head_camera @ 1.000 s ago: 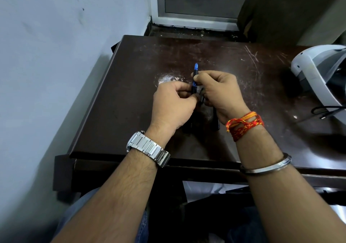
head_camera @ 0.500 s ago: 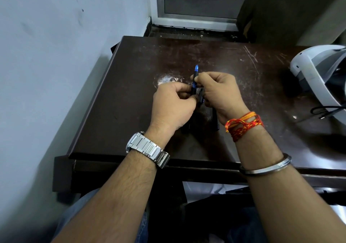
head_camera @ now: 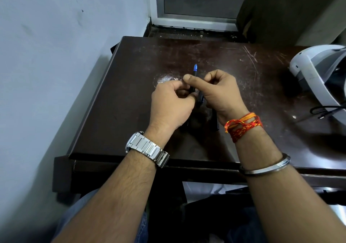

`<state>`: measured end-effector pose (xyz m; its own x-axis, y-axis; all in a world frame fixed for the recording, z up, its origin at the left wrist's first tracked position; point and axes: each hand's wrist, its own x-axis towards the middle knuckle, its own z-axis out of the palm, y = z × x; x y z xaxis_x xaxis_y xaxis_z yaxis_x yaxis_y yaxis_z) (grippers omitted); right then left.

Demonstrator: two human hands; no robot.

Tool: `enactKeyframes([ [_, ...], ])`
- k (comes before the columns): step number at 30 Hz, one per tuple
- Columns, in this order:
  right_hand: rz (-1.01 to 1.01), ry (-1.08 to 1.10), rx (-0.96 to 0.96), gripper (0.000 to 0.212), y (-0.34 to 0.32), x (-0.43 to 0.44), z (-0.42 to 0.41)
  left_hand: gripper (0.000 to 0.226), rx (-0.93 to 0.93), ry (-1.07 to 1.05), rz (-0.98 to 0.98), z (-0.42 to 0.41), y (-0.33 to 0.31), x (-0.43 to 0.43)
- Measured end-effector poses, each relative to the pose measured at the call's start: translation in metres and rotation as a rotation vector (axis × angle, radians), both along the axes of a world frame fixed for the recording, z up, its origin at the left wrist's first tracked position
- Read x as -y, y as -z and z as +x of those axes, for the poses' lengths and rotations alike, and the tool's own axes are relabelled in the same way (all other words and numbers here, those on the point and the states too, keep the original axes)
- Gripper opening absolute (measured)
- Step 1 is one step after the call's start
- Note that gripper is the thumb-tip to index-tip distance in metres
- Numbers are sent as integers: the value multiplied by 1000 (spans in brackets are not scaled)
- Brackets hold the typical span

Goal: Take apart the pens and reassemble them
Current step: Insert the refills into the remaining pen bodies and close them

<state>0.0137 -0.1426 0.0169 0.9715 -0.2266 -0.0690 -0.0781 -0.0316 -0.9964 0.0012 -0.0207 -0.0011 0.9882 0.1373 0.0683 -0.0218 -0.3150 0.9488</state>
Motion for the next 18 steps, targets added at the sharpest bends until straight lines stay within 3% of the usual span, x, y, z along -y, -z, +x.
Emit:
enactKeyframes([
  [5, 141, 76, -16, 23, -3, -4, 2, 15, -15, -3, -6, 0, -1, 1],
  [9, 113, 84, 23, 36, -1, -4, 1, 16, -6, -16, 14, 0, -2, 0],
  [13, 127, 79, -7, 20, -1, -6, 2, 16, -19, -14, 13, -1, -2, 1],
  [18, 95, 58, -15, 24, -2, -5, 1, 17, -10, -10, 22, 0, -1, 0],
])
